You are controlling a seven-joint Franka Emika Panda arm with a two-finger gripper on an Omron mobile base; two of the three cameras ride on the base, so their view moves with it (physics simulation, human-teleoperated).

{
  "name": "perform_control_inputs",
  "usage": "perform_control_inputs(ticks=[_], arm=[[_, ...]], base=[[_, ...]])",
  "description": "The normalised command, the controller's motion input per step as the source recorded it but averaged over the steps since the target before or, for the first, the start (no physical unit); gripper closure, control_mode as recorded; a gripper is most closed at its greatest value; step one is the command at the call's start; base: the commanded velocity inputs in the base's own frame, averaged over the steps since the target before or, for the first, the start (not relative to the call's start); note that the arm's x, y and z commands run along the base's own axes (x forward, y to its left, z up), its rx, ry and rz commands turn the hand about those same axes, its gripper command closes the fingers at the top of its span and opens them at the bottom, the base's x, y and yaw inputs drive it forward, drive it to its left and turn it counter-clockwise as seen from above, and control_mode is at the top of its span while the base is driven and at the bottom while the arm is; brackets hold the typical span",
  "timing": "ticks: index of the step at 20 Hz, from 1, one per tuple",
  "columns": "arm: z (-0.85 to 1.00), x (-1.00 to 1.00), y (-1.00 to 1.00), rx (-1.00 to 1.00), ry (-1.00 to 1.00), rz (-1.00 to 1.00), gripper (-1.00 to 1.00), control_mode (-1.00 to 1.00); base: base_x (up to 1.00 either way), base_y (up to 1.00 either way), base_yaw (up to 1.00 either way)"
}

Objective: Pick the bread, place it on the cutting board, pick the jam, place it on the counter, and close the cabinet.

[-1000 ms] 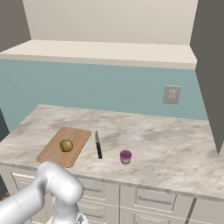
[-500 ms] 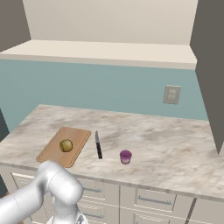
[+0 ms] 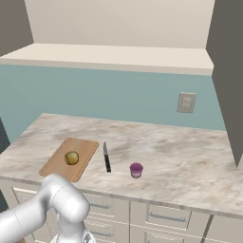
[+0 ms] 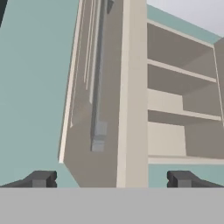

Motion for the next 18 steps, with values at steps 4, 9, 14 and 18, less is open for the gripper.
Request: perform_control_inputs(ticks=[4, 9, 14, 18], arm=[[0.00, 0.14, 0.00, 0.00, 0.00, -0.02, -1.00, -1.00], [0.00, 0.15, 0.00, 0.00, 0.00, 0.00, -1.00, -1.00], [0.00, 0.14, 0.00, 0.00, 0.00, 0.00, -1.00, -1.00], [0.00, 0.11, 0.00, 0.00, 0.00, -0.01, -1.00, -1.00]], base=[[0.00, 0.00, 0.00], [0.00, 0.00, 0.00], [0.00, 0.00, 0.00], [0.00, 0.00, 0.00]])
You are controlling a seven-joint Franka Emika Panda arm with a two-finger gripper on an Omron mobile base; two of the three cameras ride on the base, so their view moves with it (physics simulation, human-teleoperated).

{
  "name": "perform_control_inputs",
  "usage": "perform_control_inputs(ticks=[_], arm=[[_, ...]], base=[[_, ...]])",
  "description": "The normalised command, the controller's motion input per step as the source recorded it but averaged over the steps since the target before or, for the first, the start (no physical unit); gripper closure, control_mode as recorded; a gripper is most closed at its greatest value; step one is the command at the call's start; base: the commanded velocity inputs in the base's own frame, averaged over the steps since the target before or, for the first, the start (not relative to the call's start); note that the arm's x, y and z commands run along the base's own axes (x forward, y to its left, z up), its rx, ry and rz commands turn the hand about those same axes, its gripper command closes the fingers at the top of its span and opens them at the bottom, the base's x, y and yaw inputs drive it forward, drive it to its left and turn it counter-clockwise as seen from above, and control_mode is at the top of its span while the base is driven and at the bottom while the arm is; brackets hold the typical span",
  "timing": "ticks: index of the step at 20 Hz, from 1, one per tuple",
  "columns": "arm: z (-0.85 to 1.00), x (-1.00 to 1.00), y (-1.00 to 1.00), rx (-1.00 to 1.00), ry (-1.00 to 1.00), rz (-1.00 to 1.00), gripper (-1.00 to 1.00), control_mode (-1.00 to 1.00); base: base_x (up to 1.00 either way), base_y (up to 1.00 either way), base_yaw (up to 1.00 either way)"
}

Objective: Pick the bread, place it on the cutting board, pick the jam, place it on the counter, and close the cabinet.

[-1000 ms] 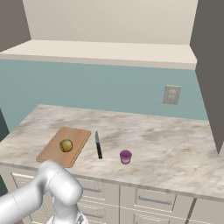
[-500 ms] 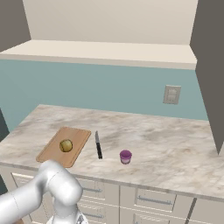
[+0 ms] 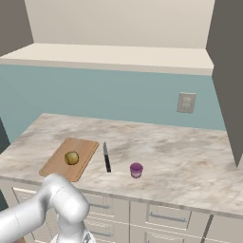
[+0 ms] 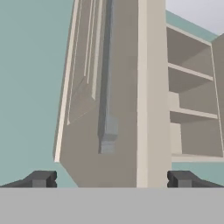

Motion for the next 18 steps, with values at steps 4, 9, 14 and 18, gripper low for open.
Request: perform_control_inputs(ticks=[4, 9, 14, 18], arm=[[0.00, 0.01, 0.00, 0.00, -0.03, -0.06, -1.00, -1.00], [0.00, 0.00, 0.00, 0.00, -0.05, -0.10, -1.00, -1.00], [0.00, 0.00, 0.00, 0.00, -0.05, -0.13, -1.00, -1.00], [0.00, 0.00, -0.01, 0.00, -0.05, -0.13, -1.00, -1.00]], base=[[0.00, 0.00, 0.00], [0.00, 0.00, 0.00], [0.00, 0.00, 0.00], [0.00, 0.00, 0.00]])
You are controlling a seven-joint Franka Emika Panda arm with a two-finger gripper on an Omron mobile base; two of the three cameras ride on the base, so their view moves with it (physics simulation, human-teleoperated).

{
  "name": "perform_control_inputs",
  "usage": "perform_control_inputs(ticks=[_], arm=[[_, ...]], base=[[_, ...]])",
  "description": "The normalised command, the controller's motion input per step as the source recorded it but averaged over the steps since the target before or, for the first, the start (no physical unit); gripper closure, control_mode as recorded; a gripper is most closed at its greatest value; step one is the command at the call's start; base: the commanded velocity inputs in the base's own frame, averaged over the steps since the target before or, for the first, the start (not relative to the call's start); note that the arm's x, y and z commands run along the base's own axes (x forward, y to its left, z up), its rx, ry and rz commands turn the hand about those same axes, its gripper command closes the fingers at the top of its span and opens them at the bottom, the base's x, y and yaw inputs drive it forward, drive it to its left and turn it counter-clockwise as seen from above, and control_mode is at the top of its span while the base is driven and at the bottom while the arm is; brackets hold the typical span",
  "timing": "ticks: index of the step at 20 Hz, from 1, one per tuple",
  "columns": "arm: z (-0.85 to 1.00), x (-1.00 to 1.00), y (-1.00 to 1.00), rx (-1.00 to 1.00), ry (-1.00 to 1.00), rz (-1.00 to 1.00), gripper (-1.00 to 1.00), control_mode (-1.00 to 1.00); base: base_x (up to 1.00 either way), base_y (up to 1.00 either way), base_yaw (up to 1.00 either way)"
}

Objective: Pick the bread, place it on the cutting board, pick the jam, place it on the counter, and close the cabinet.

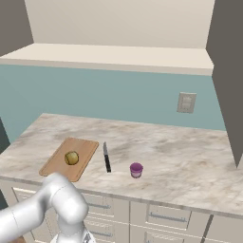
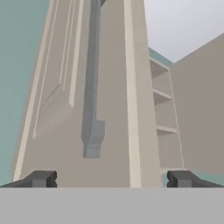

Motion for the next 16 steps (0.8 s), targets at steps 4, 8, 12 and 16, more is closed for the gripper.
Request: perform_control_inputs(ticks=[4, 8, 12, 16], arm=[[0.00, 0.00, -0.06, 0.00, -0.04, -0.13, -1.00, -1.00], [0.00, 0.00, -0.14, 0.00, -0.01, -0.10, -1.00, -1.00], [0.02, 0.00, -0.24, 0.03, 0.00, -0.07, -1.00, -1.00], [0.03, 0.00, -0.26, 0.04, 0.00, -0.05, -1.00, -1.00]], base=[[0.00, 0.00, 0.00], [0.00, 0.00, 0.00], [0.00, 0.00, 0.00], [0.00, 0.00, 0.00]])
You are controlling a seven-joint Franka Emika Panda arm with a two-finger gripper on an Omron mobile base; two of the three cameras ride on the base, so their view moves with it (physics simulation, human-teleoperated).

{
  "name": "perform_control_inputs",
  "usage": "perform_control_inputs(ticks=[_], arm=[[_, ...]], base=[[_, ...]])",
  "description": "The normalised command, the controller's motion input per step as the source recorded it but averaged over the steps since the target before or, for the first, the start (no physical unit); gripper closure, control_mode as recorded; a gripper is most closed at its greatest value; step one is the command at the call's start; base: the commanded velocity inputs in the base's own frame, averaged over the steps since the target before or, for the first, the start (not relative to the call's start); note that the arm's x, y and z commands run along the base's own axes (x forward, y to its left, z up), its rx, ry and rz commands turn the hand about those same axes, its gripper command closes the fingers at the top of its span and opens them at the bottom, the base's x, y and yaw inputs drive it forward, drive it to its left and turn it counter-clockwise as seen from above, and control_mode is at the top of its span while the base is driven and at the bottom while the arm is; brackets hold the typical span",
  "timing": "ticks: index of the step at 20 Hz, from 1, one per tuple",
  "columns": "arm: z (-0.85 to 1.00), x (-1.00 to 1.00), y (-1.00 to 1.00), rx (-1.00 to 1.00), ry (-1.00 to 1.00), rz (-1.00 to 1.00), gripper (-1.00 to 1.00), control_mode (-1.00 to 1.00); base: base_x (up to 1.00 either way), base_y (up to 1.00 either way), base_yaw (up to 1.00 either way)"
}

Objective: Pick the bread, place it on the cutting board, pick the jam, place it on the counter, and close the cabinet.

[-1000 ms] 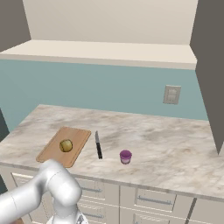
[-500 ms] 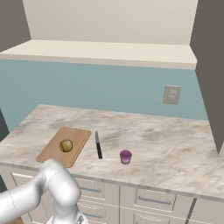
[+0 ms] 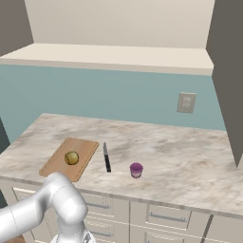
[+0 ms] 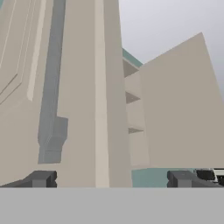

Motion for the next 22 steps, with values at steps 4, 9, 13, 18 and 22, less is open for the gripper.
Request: perform_control_inputs(ticks=[4, 9, 13, 18, 22], arm=[[0.01, 0.00, -0.26, 0.03, 0.00, -0.06, -1.00, -1.00], [0.00, 0.00, -0.28, 0.03, 0.00, -0.07, -1.00, -1.00], [0.00, 0.00, -0.33, 0.02, 0.00, -0.09, -1.00, -1.00], [0.00, 0.00, -0.38, 0.01, 0.00, -0.09, -1.00, -1.00], [0.00, 0.01, -0.43, 0.00, 0.00, -0.07, -1.00, -1.00]], base=[[0.00, 0.00, 0.00], [0.00, 0.00, 0.00], [0.00, 0.00, 0.00], [0.00, 0.00, 0.00], [0.00, 0.00, 0.00]])
